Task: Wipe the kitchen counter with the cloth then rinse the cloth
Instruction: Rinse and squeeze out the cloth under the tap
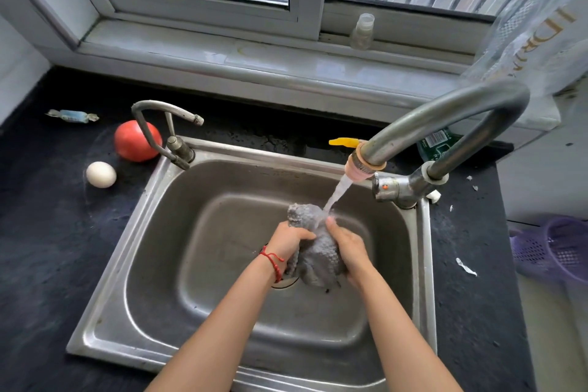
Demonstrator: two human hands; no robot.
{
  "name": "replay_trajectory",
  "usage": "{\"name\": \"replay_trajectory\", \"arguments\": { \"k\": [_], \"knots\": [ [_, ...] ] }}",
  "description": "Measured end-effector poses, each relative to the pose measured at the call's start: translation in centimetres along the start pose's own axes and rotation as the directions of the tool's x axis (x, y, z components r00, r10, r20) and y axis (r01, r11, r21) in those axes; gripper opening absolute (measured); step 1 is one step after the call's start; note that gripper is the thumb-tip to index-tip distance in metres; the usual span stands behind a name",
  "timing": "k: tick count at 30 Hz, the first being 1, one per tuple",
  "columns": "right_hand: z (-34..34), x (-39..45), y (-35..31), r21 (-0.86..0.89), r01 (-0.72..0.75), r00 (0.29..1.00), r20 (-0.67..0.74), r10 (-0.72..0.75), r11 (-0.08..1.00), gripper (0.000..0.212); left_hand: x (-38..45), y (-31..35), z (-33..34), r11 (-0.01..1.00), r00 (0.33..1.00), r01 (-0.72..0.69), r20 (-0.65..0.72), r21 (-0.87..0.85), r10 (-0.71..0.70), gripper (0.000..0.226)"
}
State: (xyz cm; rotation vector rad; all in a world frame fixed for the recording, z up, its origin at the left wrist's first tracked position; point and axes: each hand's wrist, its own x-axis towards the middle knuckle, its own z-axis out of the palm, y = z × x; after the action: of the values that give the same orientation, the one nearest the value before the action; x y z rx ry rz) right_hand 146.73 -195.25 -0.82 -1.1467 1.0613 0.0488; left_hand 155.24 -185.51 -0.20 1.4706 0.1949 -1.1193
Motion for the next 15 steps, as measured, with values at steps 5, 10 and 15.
{"name": "replay_trajectory", "arguments": {
  "k": [5,10,15],
  "knots": [
    [1.7,-1.1,-1.2,-0.285,0.301,0.938,-0.08,-0.336,0.91,0.022,-0.1,-1.6,0.0,0.975,0.955,0.214,-0.197,-0.054,-0.22,0.029],
    [4.4,-4.4,-1.3,-0.434,0.18,0.981,0.02,-0.191,0.883,0.058,0.3,-2.3,1.5,0.967,0.989,0.073,0.145,-0.246,-0.037,0.049],
    [4.3,-5.0,-1.7,-0.74,0.093,0.955,-0.124,-0.271,0.666,0.056,0.5,-3.3,1.9,0.977,0.991,0.106,0.105,-0.184,-0.087,0.041]
  ]
}}
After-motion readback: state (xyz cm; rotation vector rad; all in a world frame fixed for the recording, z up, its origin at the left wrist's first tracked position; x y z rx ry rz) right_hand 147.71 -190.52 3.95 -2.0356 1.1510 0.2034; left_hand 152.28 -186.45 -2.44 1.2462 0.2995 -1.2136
